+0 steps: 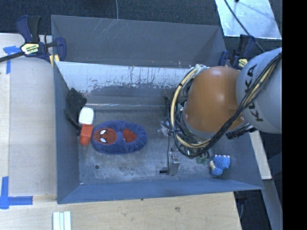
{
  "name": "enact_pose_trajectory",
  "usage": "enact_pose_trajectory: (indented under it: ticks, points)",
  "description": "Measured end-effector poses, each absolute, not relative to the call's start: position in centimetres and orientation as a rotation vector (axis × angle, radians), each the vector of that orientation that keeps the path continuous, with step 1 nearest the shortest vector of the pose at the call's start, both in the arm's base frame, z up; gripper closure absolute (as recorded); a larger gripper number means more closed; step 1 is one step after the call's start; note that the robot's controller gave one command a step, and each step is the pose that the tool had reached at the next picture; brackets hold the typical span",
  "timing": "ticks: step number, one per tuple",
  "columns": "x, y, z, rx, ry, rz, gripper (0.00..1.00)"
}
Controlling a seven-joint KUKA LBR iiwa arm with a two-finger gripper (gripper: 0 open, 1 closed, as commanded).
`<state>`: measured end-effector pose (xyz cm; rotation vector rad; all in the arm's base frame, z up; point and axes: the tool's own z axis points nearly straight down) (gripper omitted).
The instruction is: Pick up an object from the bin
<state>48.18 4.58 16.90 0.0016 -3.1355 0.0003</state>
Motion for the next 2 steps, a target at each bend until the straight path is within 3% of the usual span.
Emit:
enact_pose_trajectory:
  ticks: [1,2]
  points:
    - [54.4,13.0,7.0,0.542,-3.101,0.0,0.0]
    - [54.9,17.4,10.2,0.549,-3.101,-0.004,0.0]
